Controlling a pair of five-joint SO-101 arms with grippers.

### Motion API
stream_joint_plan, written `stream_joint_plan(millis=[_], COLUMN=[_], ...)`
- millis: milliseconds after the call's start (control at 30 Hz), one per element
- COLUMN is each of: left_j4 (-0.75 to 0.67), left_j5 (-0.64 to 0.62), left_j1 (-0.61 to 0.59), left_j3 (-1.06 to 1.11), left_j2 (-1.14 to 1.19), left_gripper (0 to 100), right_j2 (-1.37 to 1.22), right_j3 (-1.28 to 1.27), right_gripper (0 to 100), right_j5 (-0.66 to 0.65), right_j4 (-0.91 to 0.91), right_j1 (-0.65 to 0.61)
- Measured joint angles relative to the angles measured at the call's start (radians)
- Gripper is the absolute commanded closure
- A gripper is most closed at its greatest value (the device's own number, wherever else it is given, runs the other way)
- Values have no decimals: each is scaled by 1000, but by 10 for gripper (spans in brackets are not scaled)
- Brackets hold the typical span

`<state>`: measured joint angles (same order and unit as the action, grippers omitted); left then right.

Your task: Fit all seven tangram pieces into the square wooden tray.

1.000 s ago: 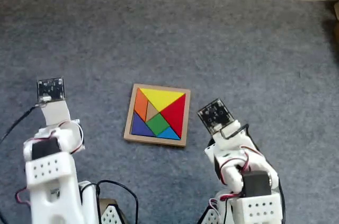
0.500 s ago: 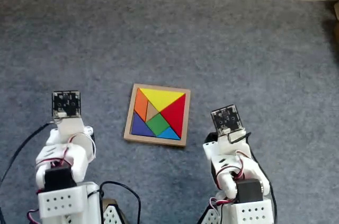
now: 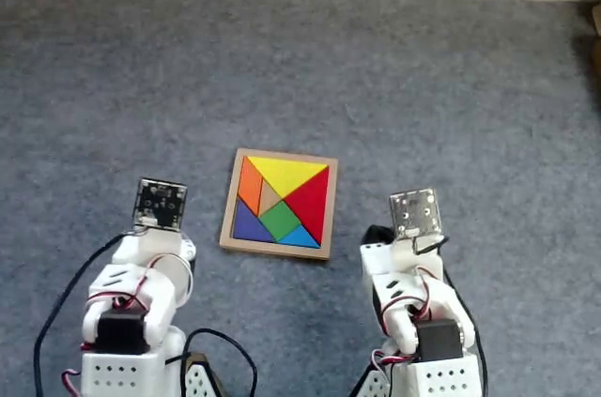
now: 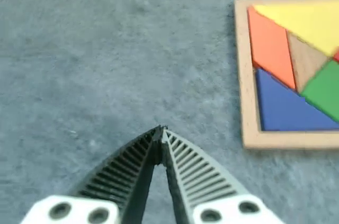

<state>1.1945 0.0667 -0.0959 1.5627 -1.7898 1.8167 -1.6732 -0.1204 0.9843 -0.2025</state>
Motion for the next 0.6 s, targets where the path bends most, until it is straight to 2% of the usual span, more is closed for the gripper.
stream_joint_plan(millis=[367, 600], left_j4=[-21, -21], left_j5=[21, 192], left_j1=[123, 127], left_j3=[109, 112], left_j2=[0, 0], left_gripper=[995, 995], right_j2=[0, 0], right_j3=[0, 0], right_gripper=[995, 995], right_j5=[3, 3], right_j4=[181, 244], right_j1=[0, 0])
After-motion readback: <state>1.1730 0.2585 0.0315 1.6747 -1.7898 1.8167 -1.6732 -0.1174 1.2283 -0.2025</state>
